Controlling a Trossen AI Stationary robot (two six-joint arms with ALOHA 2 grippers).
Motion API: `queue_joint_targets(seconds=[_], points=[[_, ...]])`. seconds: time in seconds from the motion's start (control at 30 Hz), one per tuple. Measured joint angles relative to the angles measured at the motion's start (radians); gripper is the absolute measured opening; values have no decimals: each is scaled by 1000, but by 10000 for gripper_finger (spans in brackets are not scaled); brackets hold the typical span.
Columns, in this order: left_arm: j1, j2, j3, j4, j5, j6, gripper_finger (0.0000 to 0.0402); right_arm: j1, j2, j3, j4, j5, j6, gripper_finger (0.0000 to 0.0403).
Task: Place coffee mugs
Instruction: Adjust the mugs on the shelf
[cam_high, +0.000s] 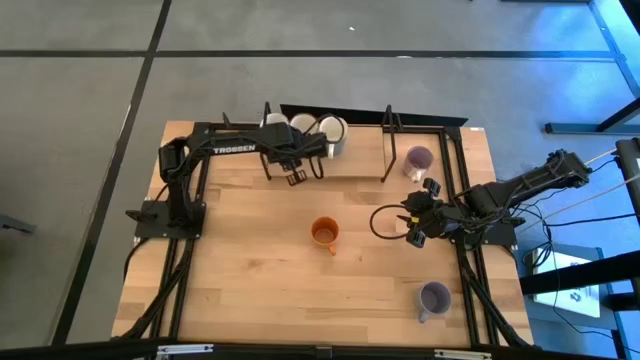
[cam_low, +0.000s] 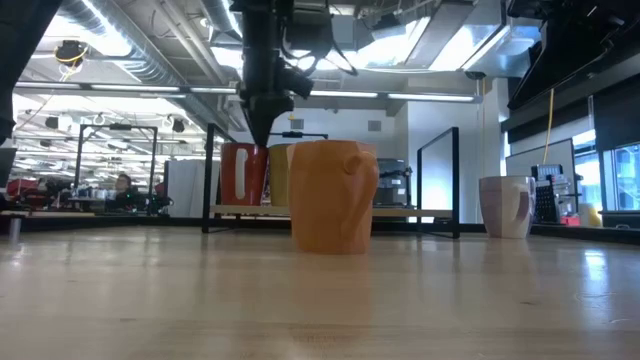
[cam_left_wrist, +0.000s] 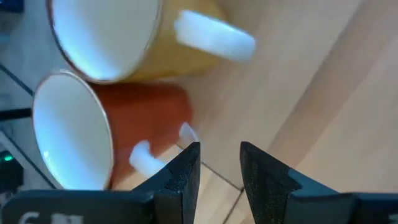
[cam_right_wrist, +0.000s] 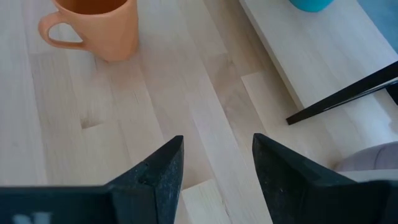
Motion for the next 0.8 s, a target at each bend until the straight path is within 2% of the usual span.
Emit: queue_joint_targets(seconds=[0.1,0.37,0.8], points=[[20,0,-2,10,-31,4,108,0,0,0,-1,0,0,179],[71,0,-57,17,-31,30,108,0,0,0,-7,-2,0,179],[29,0,-72,-55,-33,19,108,0,0,0,-8,-2,0,179]])
